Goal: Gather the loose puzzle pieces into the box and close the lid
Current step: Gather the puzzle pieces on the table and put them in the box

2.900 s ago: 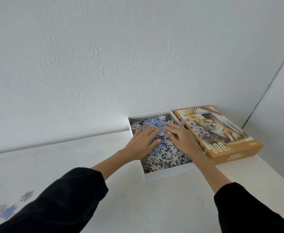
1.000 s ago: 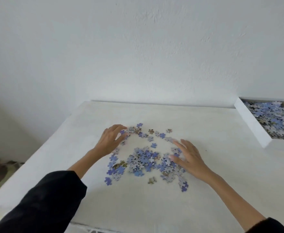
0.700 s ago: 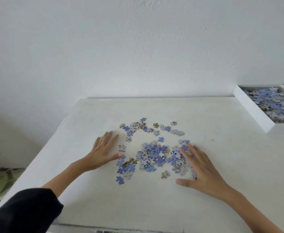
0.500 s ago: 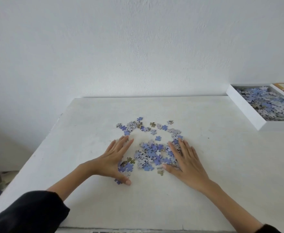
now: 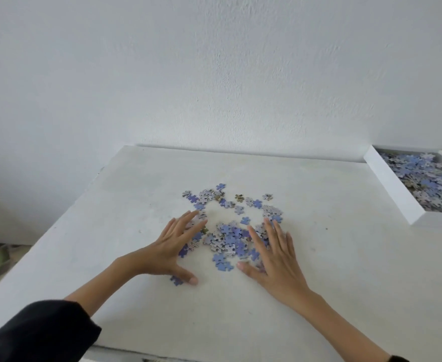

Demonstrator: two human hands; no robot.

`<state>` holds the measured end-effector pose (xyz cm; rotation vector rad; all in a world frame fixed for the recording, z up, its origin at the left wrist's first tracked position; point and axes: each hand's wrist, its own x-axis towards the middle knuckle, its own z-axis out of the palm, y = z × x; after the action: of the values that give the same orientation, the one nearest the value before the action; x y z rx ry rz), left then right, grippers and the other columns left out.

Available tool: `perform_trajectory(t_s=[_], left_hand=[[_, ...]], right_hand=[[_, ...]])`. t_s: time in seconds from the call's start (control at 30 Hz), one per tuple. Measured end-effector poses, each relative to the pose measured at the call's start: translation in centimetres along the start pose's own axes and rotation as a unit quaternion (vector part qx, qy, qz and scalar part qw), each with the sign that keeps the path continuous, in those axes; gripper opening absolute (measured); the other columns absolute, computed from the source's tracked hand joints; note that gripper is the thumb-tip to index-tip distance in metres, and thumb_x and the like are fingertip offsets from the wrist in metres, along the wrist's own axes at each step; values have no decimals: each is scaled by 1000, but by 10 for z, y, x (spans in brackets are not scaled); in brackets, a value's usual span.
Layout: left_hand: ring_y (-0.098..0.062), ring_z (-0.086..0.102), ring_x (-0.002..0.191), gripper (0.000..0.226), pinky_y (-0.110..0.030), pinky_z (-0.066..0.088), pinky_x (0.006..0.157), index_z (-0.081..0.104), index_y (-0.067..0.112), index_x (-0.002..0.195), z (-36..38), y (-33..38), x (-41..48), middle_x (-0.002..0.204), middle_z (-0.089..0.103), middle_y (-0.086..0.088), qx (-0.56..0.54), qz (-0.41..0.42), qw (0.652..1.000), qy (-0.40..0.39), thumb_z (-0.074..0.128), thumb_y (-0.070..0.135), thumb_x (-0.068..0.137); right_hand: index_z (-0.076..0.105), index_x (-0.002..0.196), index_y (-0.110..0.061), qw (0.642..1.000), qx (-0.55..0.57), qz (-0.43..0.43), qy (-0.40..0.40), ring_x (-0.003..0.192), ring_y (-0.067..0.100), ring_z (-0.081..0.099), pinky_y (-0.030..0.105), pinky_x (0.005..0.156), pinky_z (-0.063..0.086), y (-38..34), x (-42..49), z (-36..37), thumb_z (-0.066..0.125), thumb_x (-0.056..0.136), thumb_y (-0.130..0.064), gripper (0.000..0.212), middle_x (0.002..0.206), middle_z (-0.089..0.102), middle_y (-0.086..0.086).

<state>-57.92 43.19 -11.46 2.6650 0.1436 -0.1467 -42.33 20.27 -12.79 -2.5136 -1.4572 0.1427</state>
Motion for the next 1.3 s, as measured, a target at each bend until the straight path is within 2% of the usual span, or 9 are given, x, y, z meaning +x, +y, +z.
perform_trajectory(t_s=[0.2,0.37,0.5,0.63,0.83,0.93,1.1,1.2,1.3], left_hand=[[-21,5,143,99,-51,14,115,19,21,147,-1,16,20,155,2,-4,10,-45,983,177,25,85,71],[-5,-36,133,127,-42,-14,109,-14,50,141,-10,-7,-5,146,-33,23,-18,-45,999,18,64,83,46],[-5,-32,135,125,-47,-4,115,-14,56,137,-9,-14,-16,144,-30,25,-24,-91,995,20,66,82,44],[-11,-25,138,124,-49,-4,115,-13,49,137,-11,-5,0,149,-24,15,-14,-103,994,38,52,92,40],[-6,-35,131,126,-38,-14,109,-19,57,135,-23,-14,-5,144,-36,19,-22,-133,986,-101,60,87,41],[-10,-17,140,102,-37,-3,115,-8,45,143,-29,-25,-14,153,-22,14,-60,-172,983,-14,47,82,65],[-15,18,142,45,-29,14,116,36,22,142,-23,-44,-19,152,25,3,-70,-196,956,205,43,26,97],[-6,28,137,39,-28,22,114,48,26,134,-14,-47,-24,143,38,15,-76,-189,947,249,40,31,97],[-4,33,134,37,-27,26,112,55,25,129,-13,-46,-24,139,40,19,-80,-171,945,266,39,33,97]], right_hand=[[-8,136,-47,997,74,-15,27,135,8,-28,23,107,-18,7,16,-4,22,88,-61,58,154,-18,-3],[-2,136,-50,993,109,-25,36,136,0,-24,28,111,-16,36,11,-13,19,78,-78,68,154,-11,-7],[-8,137,-48,996,86,-35,4,135,1,-26,34,114,-8,48,9,-16,17,67,-85,83,153,-17,-8],[-7,139,-47,995,43,-94,3,135,3,-28,25,106,-26,42,8,-15,20,69,-86,85,151,-20,-9],[13,139,-52,983,52,-178,12,137,3,-21,41,114,-12,19,11,-9,23,79,-77,66,151,-9,-15],[43,131,-43,969,68,-237,17,139,5,-10,39,114,-15,-4,18,-3,28,87,-64,51,152,9,-12],[53,127,-29,944,102,-313,25,139,13,16,47,115,-4,-46,31,6,36,92,-50,45,146,34,-7],[57,124,-24,911,89,-403,28,134,19,35,51,113,8,-66,36,11,43,93,-40,38,136,50,-5],[50,132,-20,872,59,-485,-40,136,21,32,47,114,6,-76,38,10,43,95,-35,40,141,45,0]])
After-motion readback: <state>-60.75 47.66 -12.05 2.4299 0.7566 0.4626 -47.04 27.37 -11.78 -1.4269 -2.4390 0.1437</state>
